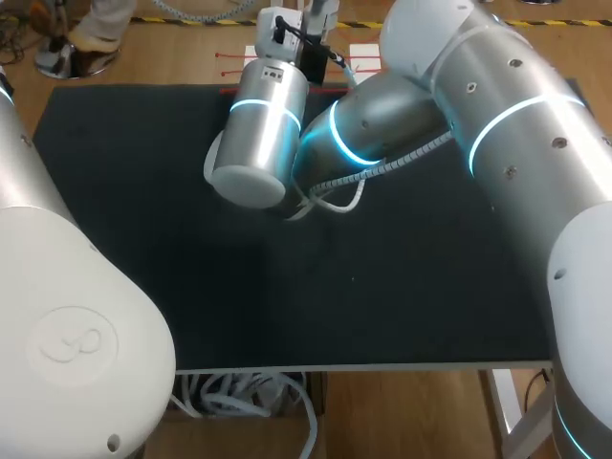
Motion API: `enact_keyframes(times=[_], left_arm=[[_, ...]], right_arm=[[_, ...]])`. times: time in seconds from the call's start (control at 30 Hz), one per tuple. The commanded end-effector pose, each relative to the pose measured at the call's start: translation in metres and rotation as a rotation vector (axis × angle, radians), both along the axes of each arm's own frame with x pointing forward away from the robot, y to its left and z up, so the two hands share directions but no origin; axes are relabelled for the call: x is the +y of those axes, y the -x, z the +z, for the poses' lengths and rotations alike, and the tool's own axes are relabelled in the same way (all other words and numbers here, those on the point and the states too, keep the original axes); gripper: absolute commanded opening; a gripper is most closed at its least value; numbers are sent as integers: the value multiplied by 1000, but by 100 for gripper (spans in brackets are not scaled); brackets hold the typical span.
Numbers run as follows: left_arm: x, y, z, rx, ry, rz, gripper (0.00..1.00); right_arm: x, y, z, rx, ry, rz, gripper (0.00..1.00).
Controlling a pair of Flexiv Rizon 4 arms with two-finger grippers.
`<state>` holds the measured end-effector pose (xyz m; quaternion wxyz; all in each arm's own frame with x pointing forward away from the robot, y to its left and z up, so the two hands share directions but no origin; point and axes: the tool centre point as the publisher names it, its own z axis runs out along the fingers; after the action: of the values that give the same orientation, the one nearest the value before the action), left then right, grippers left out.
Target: Grab the tape and strap the tape.
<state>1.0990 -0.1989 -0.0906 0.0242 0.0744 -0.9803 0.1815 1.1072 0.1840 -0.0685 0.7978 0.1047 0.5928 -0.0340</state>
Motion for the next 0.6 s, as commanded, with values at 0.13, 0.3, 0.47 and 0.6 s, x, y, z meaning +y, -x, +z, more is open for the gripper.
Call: enact_keyframes(times=[0.13, 0.3, 0.47, 0.6], left_arm=[[-3, -1, 1, 2, -4, -2, 0], [-3, -1, 1, 2, -4, -2, 0], [-3, -1, 1, 2, -4, -2, 0], [-3, -1, 1, 2, -4, -2, 0]], right_arm=[[1, 0, 3, 10, -2, 3, 0], [-1, 0, 2, 24, -6, 10, 0], [-2, -1, 4, 21, -11, 15, 18], [-3, -1, 5, 16, -15, 21, 29]])
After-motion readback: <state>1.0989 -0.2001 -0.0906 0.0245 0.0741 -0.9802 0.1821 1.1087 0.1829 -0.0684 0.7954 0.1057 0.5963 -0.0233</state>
